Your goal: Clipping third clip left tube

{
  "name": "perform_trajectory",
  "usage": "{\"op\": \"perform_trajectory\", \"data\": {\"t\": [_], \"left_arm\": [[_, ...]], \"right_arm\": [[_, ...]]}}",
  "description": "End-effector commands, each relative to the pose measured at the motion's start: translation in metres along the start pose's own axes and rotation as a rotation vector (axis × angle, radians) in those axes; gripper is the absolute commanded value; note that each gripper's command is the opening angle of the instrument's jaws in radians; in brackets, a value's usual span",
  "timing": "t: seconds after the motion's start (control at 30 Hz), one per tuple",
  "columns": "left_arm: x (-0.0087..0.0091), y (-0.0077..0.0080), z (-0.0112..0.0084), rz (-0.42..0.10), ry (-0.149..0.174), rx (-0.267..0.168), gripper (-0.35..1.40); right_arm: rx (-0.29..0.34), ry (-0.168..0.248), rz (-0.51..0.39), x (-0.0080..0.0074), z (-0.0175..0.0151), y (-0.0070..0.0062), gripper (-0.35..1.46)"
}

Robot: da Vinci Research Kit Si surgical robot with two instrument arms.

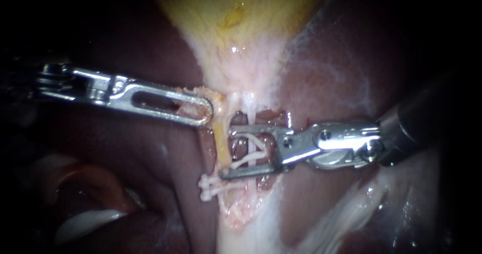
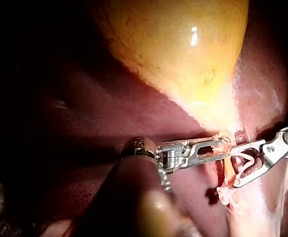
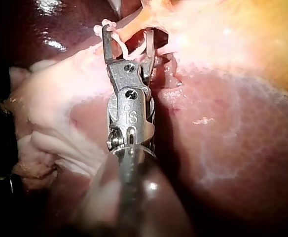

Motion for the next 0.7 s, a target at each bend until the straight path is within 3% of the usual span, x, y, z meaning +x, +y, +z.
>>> {"op": "perform_trajectory", "data": {"t": [0.03,0.13,0.47,0.7], "left_arm": [[0.0000,0.0000,0.0000,0.001,0.001,0.000,-0.35],[0.0000,0.0000,0.0000,0.001,0.001,0.000,-0.35],[-0.0002,0.0005,0.0000,0.001,0.002,0.001,-0.35],[-0.0003,0.0007,0.0000,0.001,0.002,0.001,-0.35]], "right_arm": [[0.010,0.001,0.008,-0.0001,0.0005,0.0000,0.49],[0.034,0.007,0.034,-0.0002,0.0016,0.0000,0.49],[0.113,0.158,0.191,0.0004,0.0034,0.0010,0.49],[0.123,0.200,0.229,0.0010,0.0034,0.0019,0.48]]}}
